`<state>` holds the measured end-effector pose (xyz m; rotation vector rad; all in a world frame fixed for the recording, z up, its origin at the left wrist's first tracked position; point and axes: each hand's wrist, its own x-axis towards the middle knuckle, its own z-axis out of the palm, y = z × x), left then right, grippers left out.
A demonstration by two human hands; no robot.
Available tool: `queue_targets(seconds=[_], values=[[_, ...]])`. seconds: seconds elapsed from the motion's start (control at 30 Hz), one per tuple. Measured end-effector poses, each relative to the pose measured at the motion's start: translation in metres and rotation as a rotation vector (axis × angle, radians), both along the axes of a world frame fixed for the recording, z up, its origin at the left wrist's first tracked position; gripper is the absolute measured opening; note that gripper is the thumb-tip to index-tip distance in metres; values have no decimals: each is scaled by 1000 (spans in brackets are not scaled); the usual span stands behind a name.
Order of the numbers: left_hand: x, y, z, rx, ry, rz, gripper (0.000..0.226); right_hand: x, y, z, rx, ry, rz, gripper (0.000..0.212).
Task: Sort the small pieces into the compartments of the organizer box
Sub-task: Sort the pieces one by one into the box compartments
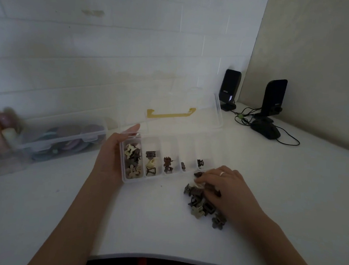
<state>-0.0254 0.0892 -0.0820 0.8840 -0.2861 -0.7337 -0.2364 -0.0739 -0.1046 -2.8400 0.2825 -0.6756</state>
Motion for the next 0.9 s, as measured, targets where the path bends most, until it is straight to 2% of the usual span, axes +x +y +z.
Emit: queue_targets(seconds=[0.1, 0.17, 0.23, 0.33, 0.43, 0.67, 0.9], values=[[1, 1, 1, 11, -24, 9, 38, -8, 6, 3, 167, -89, -31, 27], [-1, 2, 2, 15, -33, 14, 37, -13, 7, 5, 263, -251, -60, 27], [0, 2, 2, 24, -47, 20, 34, -16, 4, 7, 308, -412, -134, 28], [2, 2, 0, 44, -51, 32, 36, -18, 1, 10, 343, -541, -275, 22], [3, 2, -2, 28, -44, 31, 37, -17, -1, 7, 283, -556, -315, 14], [0, 2, -3, 2, -61, -44, 38, -9, -8, -3, 16, -432, -341, 7], [10, -3, -4, 44, -34, -9, 30, -16, -3, 4, 112, -481, -180, 10]])
